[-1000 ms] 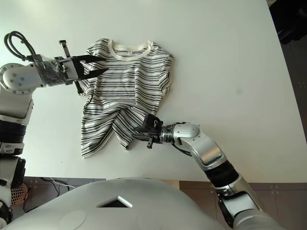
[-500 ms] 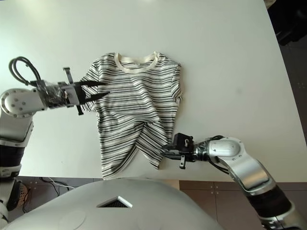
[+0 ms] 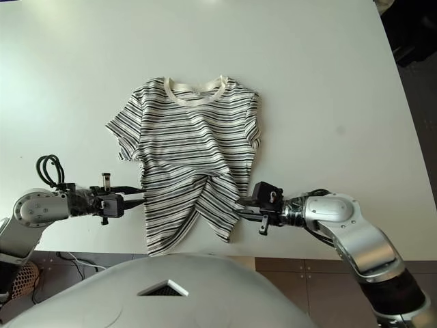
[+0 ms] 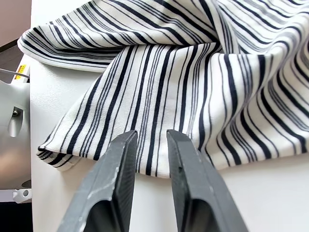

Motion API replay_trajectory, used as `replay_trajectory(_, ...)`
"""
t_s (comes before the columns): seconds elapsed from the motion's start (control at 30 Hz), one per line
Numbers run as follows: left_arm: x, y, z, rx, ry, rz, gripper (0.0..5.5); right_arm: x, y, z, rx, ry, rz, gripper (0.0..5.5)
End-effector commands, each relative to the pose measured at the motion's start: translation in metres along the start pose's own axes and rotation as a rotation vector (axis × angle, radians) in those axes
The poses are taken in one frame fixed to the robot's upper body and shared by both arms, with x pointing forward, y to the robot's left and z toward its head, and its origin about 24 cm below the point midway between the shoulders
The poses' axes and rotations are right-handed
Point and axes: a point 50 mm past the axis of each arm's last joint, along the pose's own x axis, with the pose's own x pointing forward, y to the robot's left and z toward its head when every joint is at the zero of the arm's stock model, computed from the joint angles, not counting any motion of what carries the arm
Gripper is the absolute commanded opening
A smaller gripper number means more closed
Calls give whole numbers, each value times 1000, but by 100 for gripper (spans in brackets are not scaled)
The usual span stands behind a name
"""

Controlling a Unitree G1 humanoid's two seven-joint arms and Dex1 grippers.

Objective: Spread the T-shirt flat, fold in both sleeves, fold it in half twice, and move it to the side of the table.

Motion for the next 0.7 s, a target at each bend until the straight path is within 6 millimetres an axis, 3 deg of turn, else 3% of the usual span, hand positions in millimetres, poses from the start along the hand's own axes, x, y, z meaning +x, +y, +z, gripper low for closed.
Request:
replay_trajectory(0.03, 9, -4, -23, 13, 117, -55, 105, 12, 8, -13, 5, 40, 12, 110)
replay_trajectory(0.27, -10, 3, -53, 82, 261, -80, 105, 9, 8, -39, -62, 158, -41, 110)
replay_trajectory(0.4, -17, 5, -60, 89, 280, -78, 105, -2, 14, -40, -89, 178, -24, 110)
replay_trajectory(0.53, -18, 6, -44, 75, 154, -78, 105, -18, 17, -30, -104, 176, -3, 110)
replay_trajectory(0.7, -23, 2, -31, 126, 65, -118, 105, -35, 1, -14, -138, 153, -67, 110)
